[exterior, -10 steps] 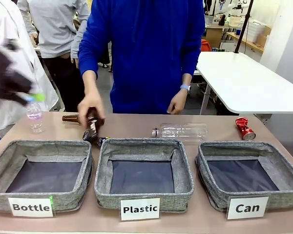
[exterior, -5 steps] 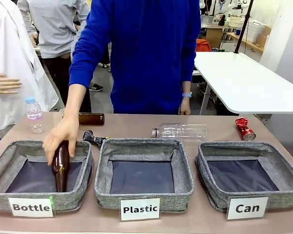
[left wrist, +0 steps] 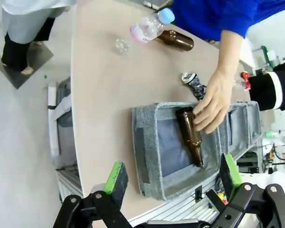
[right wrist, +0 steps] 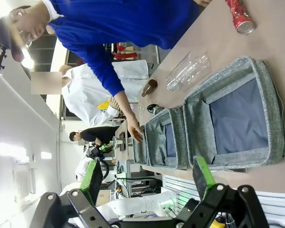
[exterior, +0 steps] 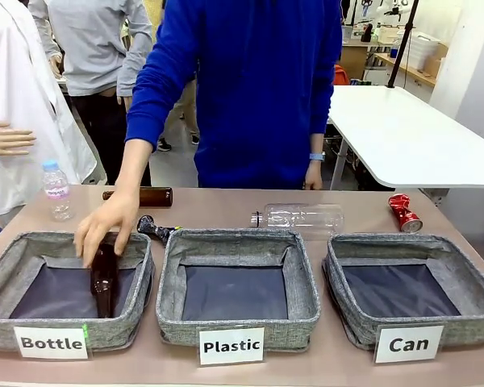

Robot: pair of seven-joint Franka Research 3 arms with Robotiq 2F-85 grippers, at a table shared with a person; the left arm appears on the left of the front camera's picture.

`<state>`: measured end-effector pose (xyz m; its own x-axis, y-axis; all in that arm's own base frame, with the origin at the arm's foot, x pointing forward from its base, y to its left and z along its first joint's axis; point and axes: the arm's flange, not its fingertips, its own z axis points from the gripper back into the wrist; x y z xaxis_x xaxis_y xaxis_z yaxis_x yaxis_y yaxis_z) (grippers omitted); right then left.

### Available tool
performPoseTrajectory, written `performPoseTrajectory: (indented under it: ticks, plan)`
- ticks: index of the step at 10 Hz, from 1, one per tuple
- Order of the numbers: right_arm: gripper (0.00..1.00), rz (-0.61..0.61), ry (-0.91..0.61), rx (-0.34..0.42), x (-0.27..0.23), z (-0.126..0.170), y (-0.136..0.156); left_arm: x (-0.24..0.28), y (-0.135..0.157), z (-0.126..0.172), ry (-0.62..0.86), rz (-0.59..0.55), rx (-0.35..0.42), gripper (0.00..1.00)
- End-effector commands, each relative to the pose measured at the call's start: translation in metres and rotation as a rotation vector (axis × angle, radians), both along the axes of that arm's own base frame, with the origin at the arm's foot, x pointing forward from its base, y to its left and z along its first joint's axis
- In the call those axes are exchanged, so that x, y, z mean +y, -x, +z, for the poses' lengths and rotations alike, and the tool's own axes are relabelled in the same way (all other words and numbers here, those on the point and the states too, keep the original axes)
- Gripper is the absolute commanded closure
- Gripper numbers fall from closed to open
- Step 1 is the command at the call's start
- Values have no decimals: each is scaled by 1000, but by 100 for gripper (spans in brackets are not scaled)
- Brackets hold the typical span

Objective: Sort the can waste into the basket.
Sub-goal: Pick up the can waste from the table and place it in the right Fabric basket.

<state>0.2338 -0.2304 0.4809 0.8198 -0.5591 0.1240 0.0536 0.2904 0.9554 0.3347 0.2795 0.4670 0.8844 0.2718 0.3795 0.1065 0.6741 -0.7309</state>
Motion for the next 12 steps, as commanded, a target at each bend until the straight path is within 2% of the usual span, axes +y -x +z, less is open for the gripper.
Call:
performPoseTrajectory:
  ticks: [1, 3, 5, 6, 7, 9, 11, 12]
  plan:
    - [0, 4, 1, -34, -2, 2, -2, -24, -13, 20, -49, -39, -33, 0]
    - [0, 4, 1, -34, -2, 2, -2, -92, -46, 44, -233, -104, -57, 0]
    - [0, 4, 1, -34, -2, 2, -2, -177, -90, 60, -390, -224, -76, 0]
    - [0, 4, 1, -34, -2, 2, -2, -230, -108, 61, -473, -261, -104, 0]
    - [0, 4, 1, -34, -2, 2, -2, -263, -121, 58, -542, -301, -165, 0]
    - [0, 4, 1, -34, -2, 2, -2, -331, -149, 36, -613, -394, -149, 0]
    - [0, 4, 1, -34, -2, 2, -2, -391, -162, 7, -659, -474, -165, 0]
    - [0, 4, 1, -34, -2, 2, -2, -421, -165, -12, -691, -412, -223, 0]
